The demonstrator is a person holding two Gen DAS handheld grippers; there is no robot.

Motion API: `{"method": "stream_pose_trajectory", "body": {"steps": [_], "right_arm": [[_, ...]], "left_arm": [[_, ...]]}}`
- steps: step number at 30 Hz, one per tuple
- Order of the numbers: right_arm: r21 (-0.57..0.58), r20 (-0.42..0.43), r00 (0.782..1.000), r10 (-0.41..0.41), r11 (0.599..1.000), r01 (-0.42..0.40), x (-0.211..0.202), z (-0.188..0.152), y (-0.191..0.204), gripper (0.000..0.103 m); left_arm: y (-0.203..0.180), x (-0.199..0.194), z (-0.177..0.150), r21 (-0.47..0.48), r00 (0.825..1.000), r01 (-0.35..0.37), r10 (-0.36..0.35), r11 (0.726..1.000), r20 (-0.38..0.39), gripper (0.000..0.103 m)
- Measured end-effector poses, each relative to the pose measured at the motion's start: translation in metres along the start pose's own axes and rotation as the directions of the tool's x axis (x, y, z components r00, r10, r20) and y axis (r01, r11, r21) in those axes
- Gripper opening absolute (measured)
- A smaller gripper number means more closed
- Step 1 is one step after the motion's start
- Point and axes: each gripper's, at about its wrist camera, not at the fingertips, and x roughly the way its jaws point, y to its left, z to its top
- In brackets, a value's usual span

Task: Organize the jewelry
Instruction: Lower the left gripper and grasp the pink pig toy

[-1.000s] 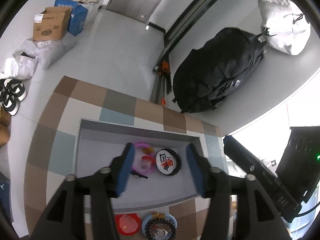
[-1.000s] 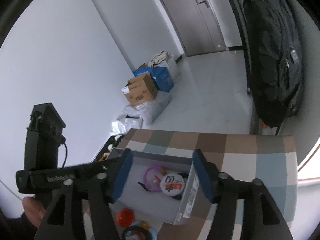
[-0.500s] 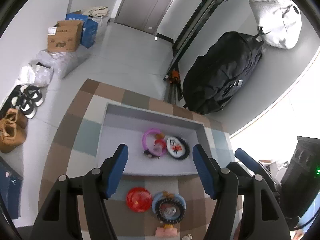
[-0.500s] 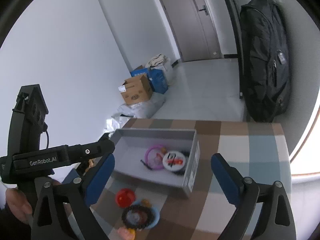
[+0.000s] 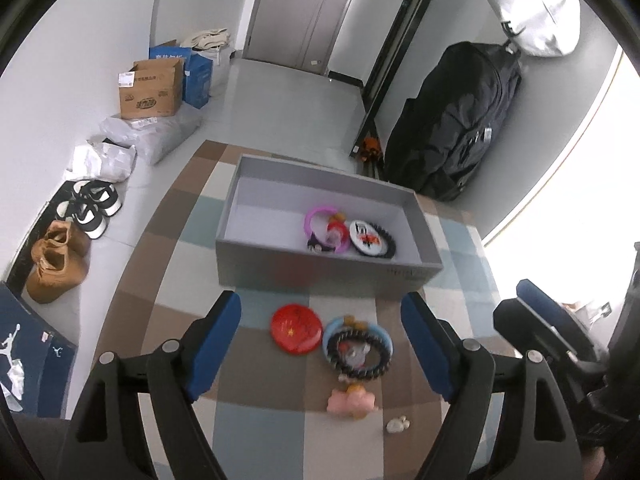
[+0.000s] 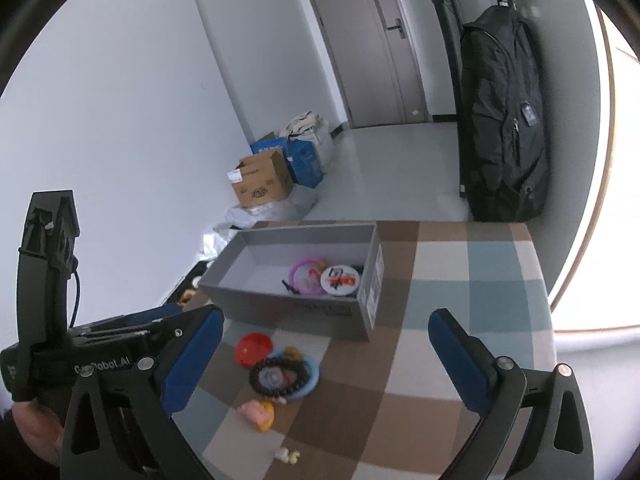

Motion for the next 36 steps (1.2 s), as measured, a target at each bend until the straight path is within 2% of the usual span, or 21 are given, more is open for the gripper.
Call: {"method": "stream_pose_trajectory", "body": {"steps": [8,15,23,28,36], "right_arm": [[0.015,-0.045,0.999,-0.004,1.0,0.004,-0.01,-0.021,-0.001,0.103],[0.038,-0.061,0.998,-0.035,0.999,0.037,-0.018,-0.038,-0.006,0.103],[0.083,-0.079,0.995,-0.065,0.994,0.072,-0.023,-0.046,-0.016,0.103],[0.114,-0.086,0.994,-0.071,0.99,0.08,-0.027,-0.05,-0.023,0.103],[0.115,-0.086,0.993,-0.079,0.989,0.089,-0.03,-0.051,-0.024,0.103]], "left_arm": [[-0.004,-0.007,-0.021,0.019,0.999,-0.027,0.028,0.999,-0.025,0.079],[-0.007,-0.008,-0.033,0.077,0.999,-0.038,0.04,0.996,-0.026,0.079],[-0.014,0.002,-0.048,0.132,0.997,0.011,0.0,0.991,-0.078,0.079],[-0.021,0.013,-0.059,0.169,0.993,0.006,0.014,0.986,-0.121,0.079],[-0.019,0.017,-0.059,0.131,0.992,0.015,0.002,0.991,-0.126,0.079]]}}
